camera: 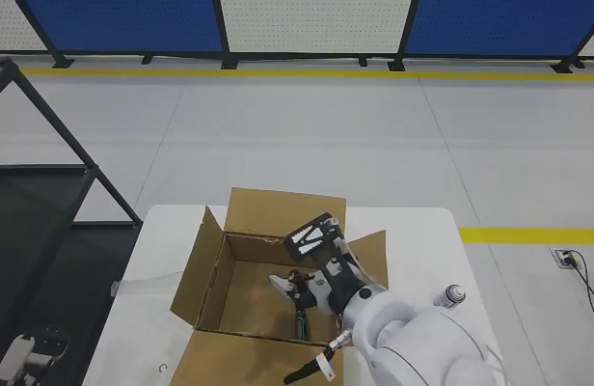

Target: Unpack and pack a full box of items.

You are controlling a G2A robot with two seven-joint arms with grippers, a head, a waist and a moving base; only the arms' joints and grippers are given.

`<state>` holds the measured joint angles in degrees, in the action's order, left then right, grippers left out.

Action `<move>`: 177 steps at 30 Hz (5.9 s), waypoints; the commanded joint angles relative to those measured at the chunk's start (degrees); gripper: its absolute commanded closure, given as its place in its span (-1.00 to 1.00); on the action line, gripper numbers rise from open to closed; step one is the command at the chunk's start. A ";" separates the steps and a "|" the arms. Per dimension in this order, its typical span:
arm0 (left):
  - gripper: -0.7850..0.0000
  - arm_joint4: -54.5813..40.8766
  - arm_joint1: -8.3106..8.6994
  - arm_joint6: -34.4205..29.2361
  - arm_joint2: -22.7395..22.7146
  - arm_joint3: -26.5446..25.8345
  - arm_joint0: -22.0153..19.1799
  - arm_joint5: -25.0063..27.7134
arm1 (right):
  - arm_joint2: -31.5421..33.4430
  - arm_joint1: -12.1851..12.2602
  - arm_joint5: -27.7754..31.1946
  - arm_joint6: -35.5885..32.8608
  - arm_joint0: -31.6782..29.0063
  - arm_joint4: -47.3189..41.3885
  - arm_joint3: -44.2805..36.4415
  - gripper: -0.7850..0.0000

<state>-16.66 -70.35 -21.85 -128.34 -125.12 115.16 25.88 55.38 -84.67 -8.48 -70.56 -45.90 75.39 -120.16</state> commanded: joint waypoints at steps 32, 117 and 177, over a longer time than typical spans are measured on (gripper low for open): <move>-1.00 0.00 0.00 0.00 0.00 0.00 0.00 0.00 | -11.53 -6.27 -7.19 -2.88 14.99 -6.43 42.01 -1.00; -1.00 0.00 0.00 0.00 0.00 0.00 0.00 0.00 | 11.75 -5.03 -1.38 -3.91 -16.41 14.72 -14.49 1.00; -1.00 0.00 0.00 0.00 0.00 0.00 0.00 0.00 | 40.78 -0.14 -1.80 -7.88 -28.90 1.78 12.33 1.00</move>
<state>-16.66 -70.35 -21.85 -128.34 -125.12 115.16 25.88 96.23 -84.85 -10.06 -78.79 -75.11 77.18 -108.62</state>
